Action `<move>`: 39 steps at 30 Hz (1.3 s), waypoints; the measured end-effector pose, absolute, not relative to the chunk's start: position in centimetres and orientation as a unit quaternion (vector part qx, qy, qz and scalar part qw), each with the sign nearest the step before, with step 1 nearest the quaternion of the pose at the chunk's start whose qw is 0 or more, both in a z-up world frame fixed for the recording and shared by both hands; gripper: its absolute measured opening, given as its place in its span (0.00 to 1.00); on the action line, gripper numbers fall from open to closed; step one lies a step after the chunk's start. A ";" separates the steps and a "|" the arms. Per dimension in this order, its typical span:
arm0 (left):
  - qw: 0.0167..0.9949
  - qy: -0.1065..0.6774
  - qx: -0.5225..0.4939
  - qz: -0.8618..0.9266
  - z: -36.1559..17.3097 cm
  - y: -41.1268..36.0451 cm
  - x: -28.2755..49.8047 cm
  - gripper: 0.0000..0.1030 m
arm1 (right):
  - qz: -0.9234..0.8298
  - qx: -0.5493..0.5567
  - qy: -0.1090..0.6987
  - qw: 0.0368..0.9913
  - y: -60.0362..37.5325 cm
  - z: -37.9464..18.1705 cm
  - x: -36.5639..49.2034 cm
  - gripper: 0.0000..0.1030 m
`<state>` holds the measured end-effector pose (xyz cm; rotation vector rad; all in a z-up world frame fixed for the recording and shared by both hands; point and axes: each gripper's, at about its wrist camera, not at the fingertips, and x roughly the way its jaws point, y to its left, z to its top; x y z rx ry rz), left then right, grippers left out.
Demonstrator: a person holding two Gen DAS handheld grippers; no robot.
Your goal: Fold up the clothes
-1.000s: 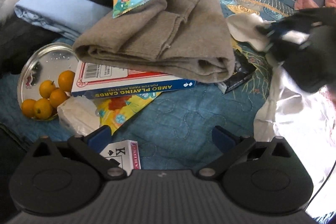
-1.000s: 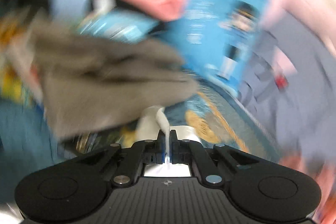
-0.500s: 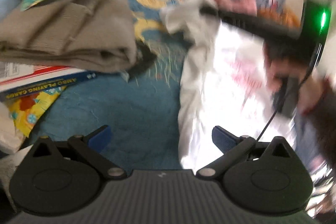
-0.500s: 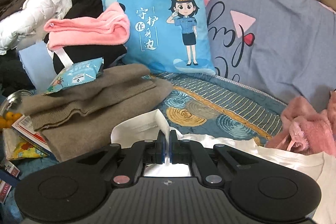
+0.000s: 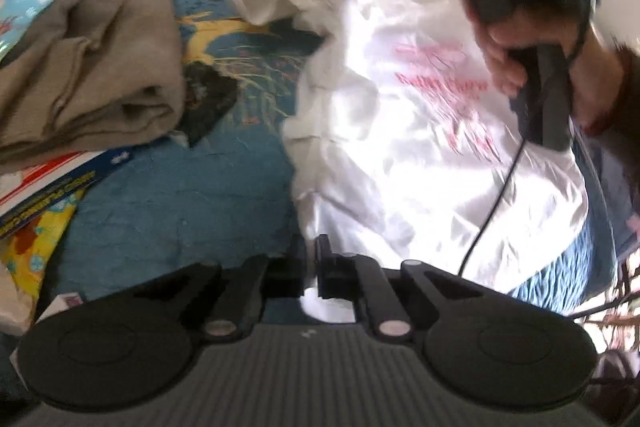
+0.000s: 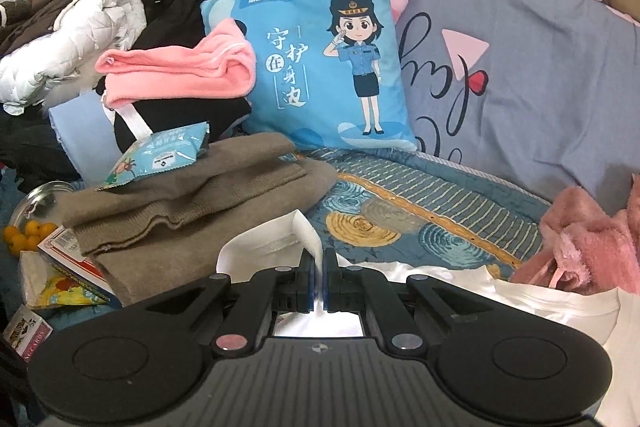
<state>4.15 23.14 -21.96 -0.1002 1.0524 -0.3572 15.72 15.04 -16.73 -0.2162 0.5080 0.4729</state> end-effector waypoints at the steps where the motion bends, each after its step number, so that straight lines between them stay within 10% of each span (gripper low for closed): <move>1: 0.850 0.495 -0.041 -0.178 -21.8 22.8 4.0 0.05 | 0.231 -0.104 0.246 0.936 15.0 -16.6 15.6 0.03; 9: 0.862 0.447 -0.086 -0.225 -19.7 22.4 3.0 0.04 | 0.196 -0.031 0.245 0.949 12.5 -15.2 15.7 0.03; 16: 0.861 0.398 -0.141 -0.284 -17.2 21.2 2.3 0.05 | 0.057 0.316 0.289 0.902 0.1 -18.2 15.4 0.02; 24: 0.788 0.487 -0.089 -0.367 -20.6 10.9 4.9 0.05 | -0.077 0.424 0.348 0.833 -7.5 -25.7 9.6 0.03; 29: 0.776 0.502 -0.086 -0.372 -22.0 10.2 6.1 0.05 | -0.066 0.337 0.321 0.883 -6.6 -21.9 8.3 0.11; 39: 0.777 0.494 -0.100 -0.376 -21.1 10.5 5.0 0.06 | 0.209 -0.271 0.295 0.892 4.3 -15.0 10.8 0.13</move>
